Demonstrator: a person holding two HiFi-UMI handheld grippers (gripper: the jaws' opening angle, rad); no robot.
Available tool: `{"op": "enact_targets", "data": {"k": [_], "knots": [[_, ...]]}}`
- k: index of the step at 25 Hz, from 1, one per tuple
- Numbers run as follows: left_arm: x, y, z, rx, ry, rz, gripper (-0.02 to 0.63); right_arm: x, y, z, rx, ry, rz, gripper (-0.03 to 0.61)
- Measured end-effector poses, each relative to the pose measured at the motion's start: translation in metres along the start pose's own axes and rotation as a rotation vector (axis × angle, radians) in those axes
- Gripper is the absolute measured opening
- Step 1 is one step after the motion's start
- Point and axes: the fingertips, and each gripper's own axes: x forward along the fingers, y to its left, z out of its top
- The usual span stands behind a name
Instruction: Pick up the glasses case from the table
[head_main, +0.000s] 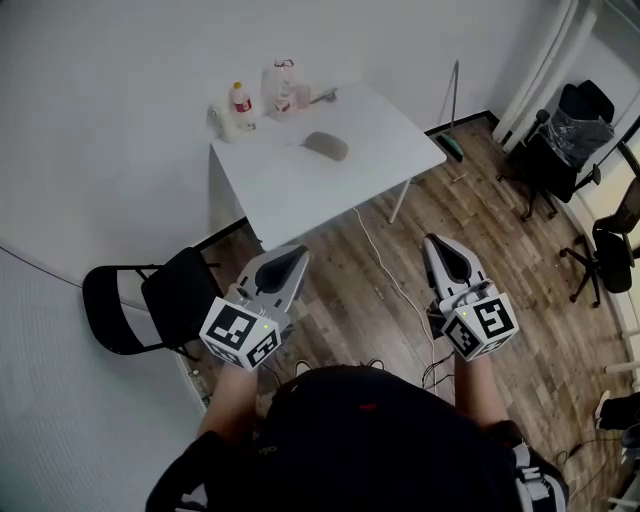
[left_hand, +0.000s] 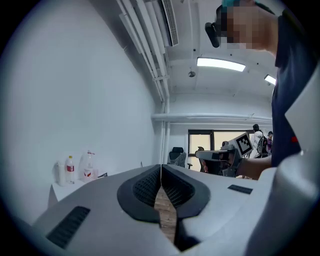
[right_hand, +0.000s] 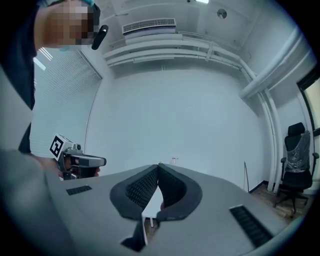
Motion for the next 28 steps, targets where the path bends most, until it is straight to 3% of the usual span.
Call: {"op": "enact_targets", "data": {"k": [7, 28], "knots": [[-0.011, 0.008, 0.001, -0.007, -0.005, 0.016, 0.023, 0.009, 0.005, 0.004, 0.049, -0.045, 0.007, 0.023], [-0.114, 0.090, -0.046, -0.099, 0.012, 0.058, 0.024, 0.069, 0.122, -0.057, 0.063, 0.095, 0.039, 0.023]]}}
